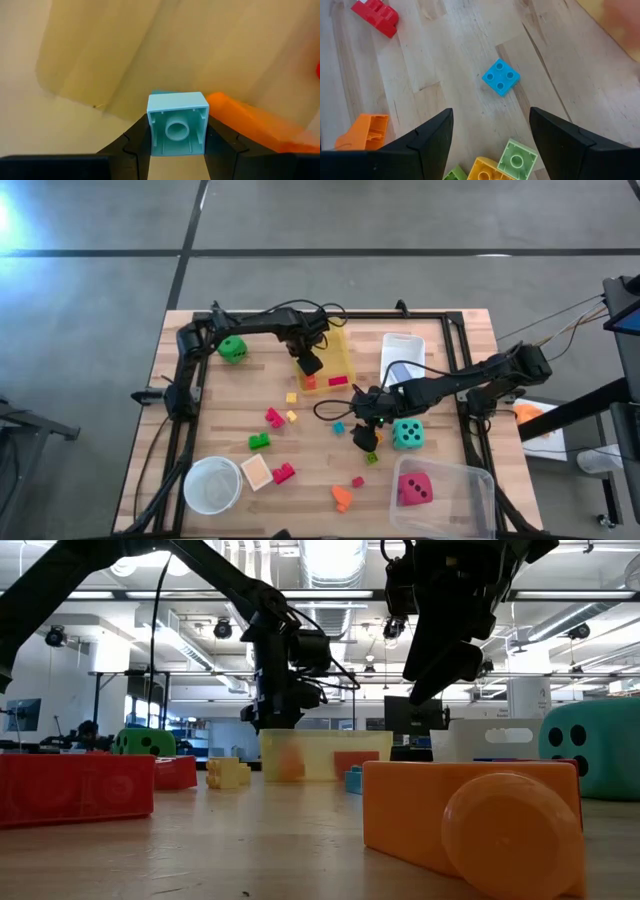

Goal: Pick & Place Toys
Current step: Put the light blue game piece into the yellow bin

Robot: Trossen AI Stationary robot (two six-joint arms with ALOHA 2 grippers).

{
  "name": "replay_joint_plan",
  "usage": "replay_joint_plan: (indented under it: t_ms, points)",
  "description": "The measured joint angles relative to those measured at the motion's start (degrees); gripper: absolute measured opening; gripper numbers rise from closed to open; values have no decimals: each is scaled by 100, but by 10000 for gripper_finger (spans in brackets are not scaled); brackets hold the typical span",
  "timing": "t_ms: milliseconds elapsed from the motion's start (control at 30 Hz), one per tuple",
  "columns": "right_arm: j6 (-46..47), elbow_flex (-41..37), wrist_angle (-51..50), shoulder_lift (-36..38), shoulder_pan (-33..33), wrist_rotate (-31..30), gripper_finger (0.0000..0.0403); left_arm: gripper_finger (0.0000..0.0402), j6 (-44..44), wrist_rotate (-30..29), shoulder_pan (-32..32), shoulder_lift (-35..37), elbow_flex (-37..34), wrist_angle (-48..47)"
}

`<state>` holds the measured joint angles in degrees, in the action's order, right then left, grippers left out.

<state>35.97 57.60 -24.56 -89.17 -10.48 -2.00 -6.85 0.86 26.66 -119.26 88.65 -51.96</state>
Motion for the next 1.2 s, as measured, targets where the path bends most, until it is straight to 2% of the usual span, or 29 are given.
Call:
replay_joint_plan:
  t_ms: [600,933,1200]
  points:
    - [0,0,0,0,0,1,254,139,33,24,-5,7,-67,36]
    - [0,0,0,0,0,1,254,291,-109,28,-5,27,-82,3]
    - [0,0,1,0,0,2,254,362,-109,27,-5,28,-81,-98]
